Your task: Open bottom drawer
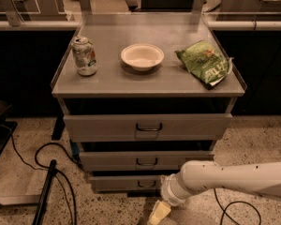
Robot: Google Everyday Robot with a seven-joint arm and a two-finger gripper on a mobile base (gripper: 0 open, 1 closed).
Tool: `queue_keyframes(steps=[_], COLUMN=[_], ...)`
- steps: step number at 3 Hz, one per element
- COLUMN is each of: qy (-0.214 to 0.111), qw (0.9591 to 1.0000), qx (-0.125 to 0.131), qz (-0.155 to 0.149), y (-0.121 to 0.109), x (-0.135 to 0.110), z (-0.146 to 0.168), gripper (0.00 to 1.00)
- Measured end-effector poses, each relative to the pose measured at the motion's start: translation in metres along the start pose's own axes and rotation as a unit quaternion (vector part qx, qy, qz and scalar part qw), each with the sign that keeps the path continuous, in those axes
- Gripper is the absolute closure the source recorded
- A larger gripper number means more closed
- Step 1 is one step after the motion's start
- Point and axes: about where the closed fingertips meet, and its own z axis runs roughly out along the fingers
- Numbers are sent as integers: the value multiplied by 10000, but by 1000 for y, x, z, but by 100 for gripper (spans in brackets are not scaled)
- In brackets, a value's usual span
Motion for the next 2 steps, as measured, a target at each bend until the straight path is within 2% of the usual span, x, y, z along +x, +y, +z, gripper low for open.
queue_keyframes(steps=[1,2], qy=[-139,-331], qw=[9998,9986], qx=[-55,-164], qz=[102,370], y=[-1,-5], x=[7,21], z=[26,66], gripper=[0,0])
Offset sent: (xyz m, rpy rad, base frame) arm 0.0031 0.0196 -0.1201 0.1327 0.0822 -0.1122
